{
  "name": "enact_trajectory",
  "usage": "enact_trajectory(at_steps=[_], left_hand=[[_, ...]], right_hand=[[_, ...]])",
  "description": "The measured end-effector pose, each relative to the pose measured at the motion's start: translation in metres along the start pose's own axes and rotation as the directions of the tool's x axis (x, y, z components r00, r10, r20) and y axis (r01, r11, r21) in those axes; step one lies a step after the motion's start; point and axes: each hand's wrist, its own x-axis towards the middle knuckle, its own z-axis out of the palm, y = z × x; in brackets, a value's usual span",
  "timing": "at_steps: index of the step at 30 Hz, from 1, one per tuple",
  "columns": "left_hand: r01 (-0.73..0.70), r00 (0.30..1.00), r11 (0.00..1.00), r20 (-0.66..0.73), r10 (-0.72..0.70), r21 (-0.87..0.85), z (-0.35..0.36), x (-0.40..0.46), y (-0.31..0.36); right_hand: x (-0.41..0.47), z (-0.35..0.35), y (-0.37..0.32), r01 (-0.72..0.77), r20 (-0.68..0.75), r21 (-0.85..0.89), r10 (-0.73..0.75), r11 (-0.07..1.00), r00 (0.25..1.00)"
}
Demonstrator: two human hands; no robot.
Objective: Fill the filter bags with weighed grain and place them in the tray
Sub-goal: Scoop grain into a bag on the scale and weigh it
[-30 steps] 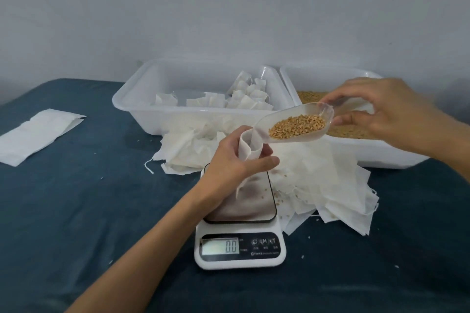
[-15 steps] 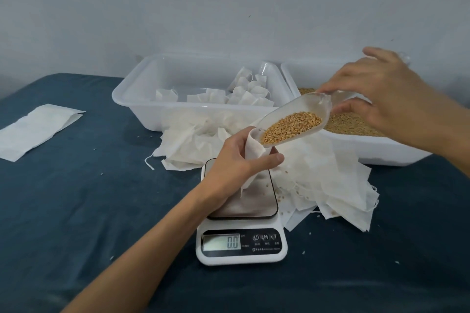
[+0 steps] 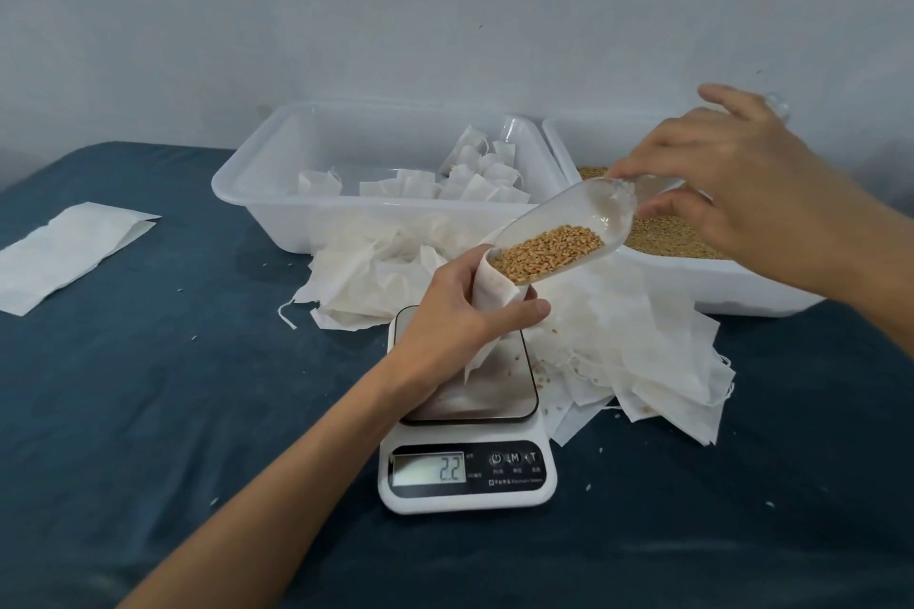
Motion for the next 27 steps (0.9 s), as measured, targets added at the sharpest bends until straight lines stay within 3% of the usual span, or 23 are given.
enact_trajectory(at_steps=[27], left_hand=[[0.013, 1.000, 0.999, -0.014, -0.013, -0.031, -0.0016, 0.0008, -0.0021]], right_hand=[[0.0005, 0.0035, -0.0006, 0.019, -0.035, -0.036, -0.021, 0.999, 0.999]])
